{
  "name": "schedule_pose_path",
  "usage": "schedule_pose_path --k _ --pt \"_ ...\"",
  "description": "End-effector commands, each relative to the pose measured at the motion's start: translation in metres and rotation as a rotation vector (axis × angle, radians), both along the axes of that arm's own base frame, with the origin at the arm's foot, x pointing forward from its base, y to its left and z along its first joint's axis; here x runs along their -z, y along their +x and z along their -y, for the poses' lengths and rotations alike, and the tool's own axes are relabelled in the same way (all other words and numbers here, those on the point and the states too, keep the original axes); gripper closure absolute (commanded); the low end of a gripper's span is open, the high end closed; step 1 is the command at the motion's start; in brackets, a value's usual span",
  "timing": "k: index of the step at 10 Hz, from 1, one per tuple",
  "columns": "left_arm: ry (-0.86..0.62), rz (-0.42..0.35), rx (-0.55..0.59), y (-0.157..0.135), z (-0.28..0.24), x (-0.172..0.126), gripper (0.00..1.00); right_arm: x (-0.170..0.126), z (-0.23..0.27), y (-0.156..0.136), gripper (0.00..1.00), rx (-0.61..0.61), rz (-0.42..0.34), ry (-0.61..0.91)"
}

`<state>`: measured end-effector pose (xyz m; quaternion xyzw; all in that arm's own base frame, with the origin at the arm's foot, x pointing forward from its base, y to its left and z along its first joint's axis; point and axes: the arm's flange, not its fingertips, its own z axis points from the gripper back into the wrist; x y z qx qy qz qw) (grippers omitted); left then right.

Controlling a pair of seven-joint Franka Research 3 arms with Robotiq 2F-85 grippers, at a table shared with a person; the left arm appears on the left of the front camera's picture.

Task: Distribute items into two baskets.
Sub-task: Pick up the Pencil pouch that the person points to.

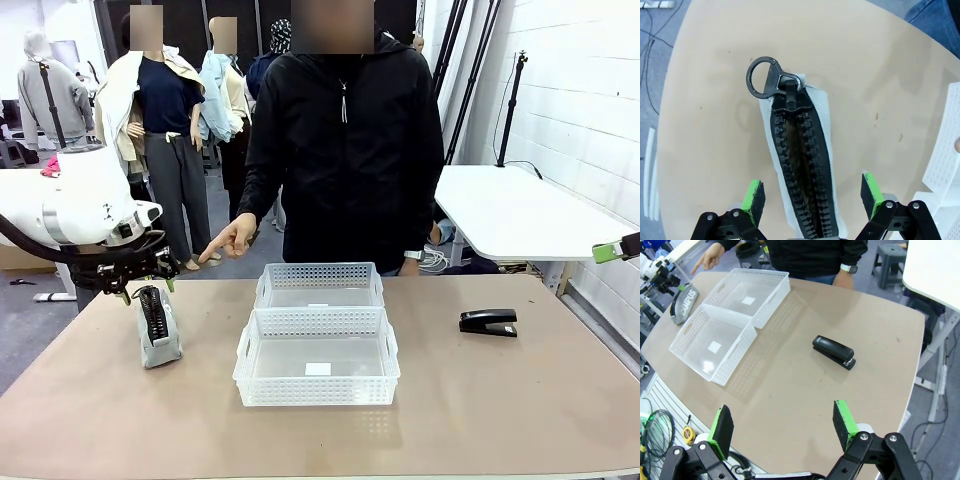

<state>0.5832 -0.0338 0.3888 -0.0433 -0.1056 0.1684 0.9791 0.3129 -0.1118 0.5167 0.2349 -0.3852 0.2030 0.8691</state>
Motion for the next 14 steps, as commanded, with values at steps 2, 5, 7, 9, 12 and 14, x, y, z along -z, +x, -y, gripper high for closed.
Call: schedule_pose_path --k 2,5,7,9,12,14 --pt "0.010 -0.032 -0.067 0.005 0.003 0.020 0.00 0.000 -0.001 0.001 0.00 -0.002 -0.008 0.016" --pt "-0.009 -0.079 -0.084 0.000 0.000 0.044 0.00 0.000 -0.001 0.001 0.00 -0.002 -0.008 0.016" --pt "-0.013 -0.097 -0.078 -0.003 0.001 0.051 0.00 0.000 -0.001 0.001 0.00 -0.002 -0.008 0.016" --pt "-0.024 -0.101 -0.054 -0.003 0.005 0.050 0.00 0.000 -0.001 0.001 0.00 -0.002 -0.008 0.016" --pt "-0.030 -0.104 -0.028 -0.003 0.009 0.048 0.14 0.000 -0.001 0.001 0.00 -0.002 -0.008 0.016" --pt "-0.027 -0.107 -0.019 -0.002 0.011 0.046 0.32 0.000 -0.001 0.001 0.00 -0.002 -0.008 0.016"
